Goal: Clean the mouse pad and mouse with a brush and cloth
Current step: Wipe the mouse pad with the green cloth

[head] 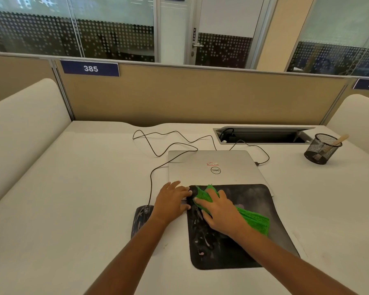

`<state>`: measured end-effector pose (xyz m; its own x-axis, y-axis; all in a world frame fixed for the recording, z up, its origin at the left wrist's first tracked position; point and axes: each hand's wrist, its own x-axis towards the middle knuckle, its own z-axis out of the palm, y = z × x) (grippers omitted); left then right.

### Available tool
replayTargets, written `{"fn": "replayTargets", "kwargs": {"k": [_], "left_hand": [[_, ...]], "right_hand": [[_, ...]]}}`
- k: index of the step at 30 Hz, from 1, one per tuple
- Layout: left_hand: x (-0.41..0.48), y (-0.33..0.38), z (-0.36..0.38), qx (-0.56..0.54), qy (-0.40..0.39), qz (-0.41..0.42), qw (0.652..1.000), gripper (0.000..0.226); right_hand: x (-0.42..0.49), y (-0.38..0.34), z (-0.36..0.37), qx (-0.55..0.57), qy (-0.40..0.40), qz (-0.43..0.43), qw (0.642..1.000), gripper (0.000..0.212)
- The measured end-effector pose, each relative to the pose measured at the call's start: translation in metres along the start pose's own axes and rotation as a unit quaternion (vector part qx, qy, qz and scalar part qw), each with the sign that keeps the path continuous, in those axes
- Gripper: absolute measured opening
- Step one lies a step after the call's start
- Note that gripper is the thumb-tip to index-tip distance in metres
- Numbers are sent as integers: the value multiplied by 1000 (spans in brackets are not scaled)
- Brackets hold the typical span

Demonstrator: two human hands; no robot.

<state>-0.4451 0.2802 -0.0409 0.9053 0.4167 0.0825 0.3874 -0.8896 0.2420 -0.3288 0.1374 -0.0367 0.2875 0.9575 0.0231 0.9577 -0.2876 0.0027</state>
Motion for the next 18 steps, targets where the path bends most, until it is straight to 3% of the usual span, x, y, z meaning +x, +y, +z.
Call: {"fn": "replayTargets", "kwargs": {"k": [6,15,18], "left_hand": [[-1,4,0,42,-8,-2,999,53],[-4,11,-6,75,-23,6,997,56],[-5,10,-6,73,-41,10,996,60]], "right_hand": [[-6,-9,-2,-15,-36,-11,999,42],[-11,7,-38,126,-214,-1,969,34],[-7,13,-49,230,-157,40,960,34]]}}
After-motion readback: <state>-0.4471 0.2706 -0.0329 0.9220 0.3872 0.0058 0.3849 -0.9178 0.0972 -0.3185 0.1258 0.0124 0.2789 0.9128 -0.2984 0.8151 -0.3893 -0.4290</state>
